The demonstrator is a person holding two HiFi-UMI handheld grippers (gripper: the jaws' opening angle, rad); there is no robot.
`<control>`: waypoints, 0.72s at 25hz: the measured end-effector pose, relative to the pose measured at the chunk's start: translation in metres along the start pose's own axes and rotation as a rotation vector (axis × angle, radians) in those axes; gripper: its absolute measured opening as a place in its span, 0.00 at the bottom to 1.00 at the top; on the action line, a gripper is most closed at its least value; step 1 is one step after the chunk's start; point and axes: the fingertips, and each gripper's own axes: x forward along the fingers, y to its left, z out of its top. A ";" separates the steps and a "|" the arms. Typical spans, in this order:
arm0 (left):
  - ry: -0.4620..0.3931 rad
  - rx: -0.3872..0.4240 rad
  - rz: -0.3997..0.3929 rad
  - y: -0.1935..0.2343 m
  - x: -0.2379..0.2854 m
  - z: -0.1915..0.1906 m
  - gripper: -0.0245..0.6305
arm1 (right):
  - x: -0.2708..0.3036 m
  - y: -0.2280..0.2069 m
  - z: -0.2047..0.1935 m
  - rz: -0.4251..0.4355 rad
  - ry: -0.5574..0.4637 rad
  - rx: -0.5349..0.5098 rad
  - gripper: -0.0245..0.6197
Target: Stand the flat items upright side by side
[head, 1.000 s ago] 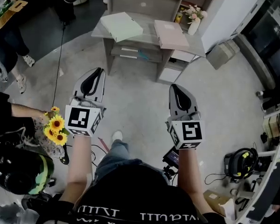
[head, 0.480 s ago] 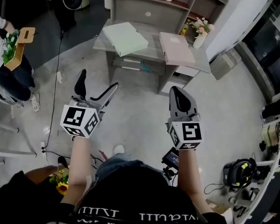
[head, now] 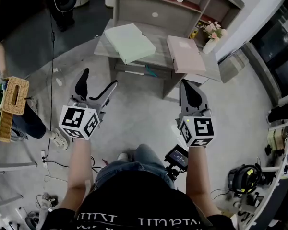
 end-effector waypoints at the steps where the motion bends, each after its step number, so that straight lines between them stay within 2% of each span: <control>1: 0.004 -0.008 0.002 0.004 0.006 -0.002 0.73 | 0.006 -0.003 -0.002 -0.001 0.004 0.002 0.06; 9: 0.062 -0.047 0.066 0.042 0.081 -0.030 0.73 | 0.083 -0.045 -0.027 0.015 0.010 0.040 0.06; 18: 0.118 -0.159 0.189 0.110 0.202 -0.063 0.73 | 0.222 -0.104 -0.036 0.106 0.017 0.061 0.06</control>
